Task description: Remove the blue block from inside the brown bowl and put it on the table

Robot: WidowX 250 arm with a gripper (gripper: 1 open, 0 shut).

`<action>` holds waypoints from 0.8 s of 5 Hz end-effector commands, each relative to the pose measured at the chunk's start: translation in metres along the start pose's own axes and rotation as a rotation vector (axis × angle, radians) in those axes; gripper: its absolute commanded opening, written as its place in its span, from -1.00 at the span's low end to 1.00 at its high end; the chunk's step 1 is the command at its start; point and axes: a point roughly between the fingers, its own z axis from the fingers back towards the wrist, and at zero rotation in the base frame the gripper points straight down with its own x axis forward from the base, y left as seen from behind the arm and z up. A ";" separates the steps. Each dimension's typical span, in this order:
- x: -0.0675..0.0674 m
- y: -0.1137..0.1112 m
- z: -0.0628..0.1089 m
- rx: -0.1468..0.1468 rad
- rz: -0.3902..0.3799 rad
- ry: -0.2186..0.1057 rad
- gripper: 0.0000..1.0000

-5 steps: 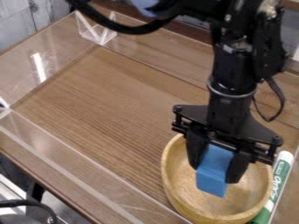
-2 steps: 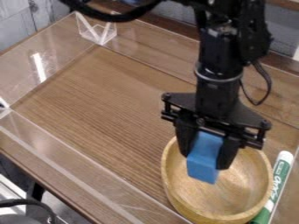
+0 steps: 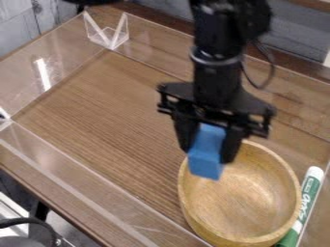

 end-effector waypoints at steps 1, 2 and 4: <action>0.012 0.028 0.017 -0.018 0.054 -0.061 -1.00; 0.017 0.060 0.020 -0.022 0.103 -0.073 -1.00; 0.020 0.102 0.007 -0.012 0.116 -0.095 -1.00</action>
